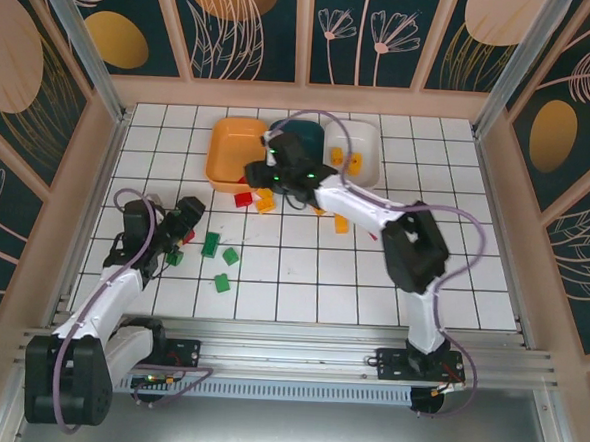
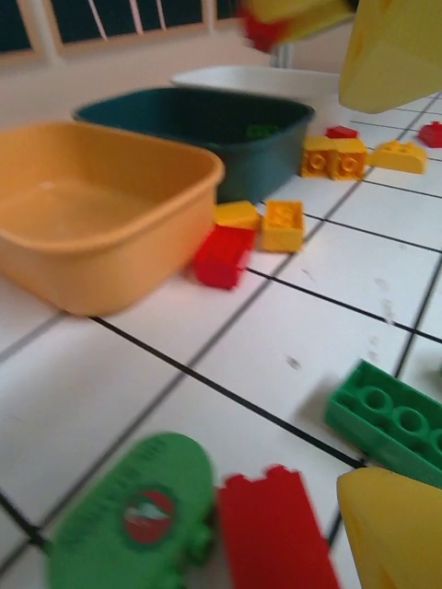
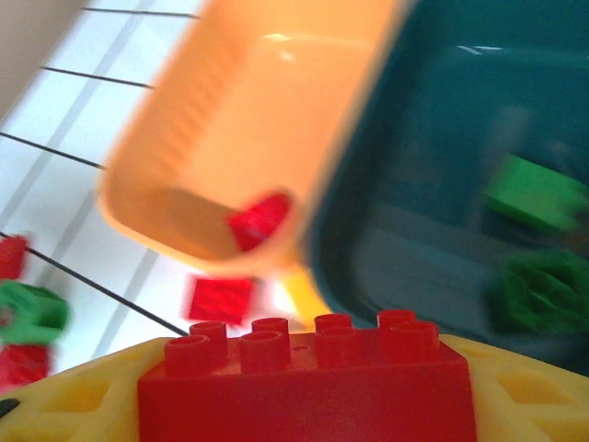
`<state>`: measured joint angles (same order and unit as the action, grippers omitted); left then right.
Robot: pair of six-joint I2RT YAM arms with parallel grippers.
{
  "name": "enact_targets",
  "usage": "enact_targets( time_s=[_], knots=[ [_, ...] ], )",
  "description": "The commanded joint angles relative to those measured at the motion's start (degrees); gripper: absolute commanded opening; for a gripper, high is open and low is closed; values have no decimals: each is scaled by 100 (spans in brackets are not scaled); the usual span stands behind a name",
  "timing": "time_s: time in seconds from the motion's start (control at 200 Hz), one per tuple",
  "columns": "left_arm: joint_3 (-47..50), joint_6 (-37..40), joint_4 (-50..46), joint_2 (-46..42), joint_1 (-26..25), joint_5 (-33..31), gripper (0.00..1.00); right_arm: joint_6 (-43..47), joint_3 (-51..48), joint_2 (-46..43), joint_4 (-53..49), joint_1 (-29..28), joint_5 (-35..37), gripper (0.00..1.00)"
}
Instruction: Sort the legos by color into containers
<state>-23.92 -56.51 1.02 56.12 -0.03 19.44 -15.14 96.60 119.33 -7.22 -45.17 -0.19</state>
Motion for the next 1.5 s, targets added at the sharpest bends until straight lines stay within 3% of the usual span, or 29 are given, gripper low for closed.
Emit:
enact_targets(
  time_s=[0.0,0.205,0.375,0.51,0.651,0.776,0.891,1.036,1.206,1.326,1.496],
  knots=[
    [-80,-19,-225,-68,30,506,99,137,1138,944,-425,2,-19,51],
    [123,9,-330,-573,29,552,99,264,3169,2304,-1235,-10,-16,53],
    [5,160,-369,-514,35,607,98,287,4424,2987,-1877,-10,77,74],
    [-121,194,-290,-342,32,682,99,303,4434,2699,-1904,-31,333,80],
    [-129,183,-105,-347,30,811,99,353,3291,1752,-1465,-45,699,79],
    [-20,12,334,-343,31,1180,98,203,1107,433,-526,-27,1061,77],
    [-146,401,-229,-410,33,710,97,-51,-804,-636,126,-20,1185,74],
    [-189,789,-1038,-591,30,-193,90,-386,-2495,-1583,513,-19,1196,71],
    [-326,1212,-1553,-400,-217,-771,76,-430,-3364,-2192,451,28,1472,69],
    [-564,1288,-1760,-160,-983,-1482,75,-469,-3624,-2568,345,317,1522,69],
    [-778,1424,-1907,111,-1362,-1859,75,-658,-4053,-3125,589,826,1148,70]
  ],
)
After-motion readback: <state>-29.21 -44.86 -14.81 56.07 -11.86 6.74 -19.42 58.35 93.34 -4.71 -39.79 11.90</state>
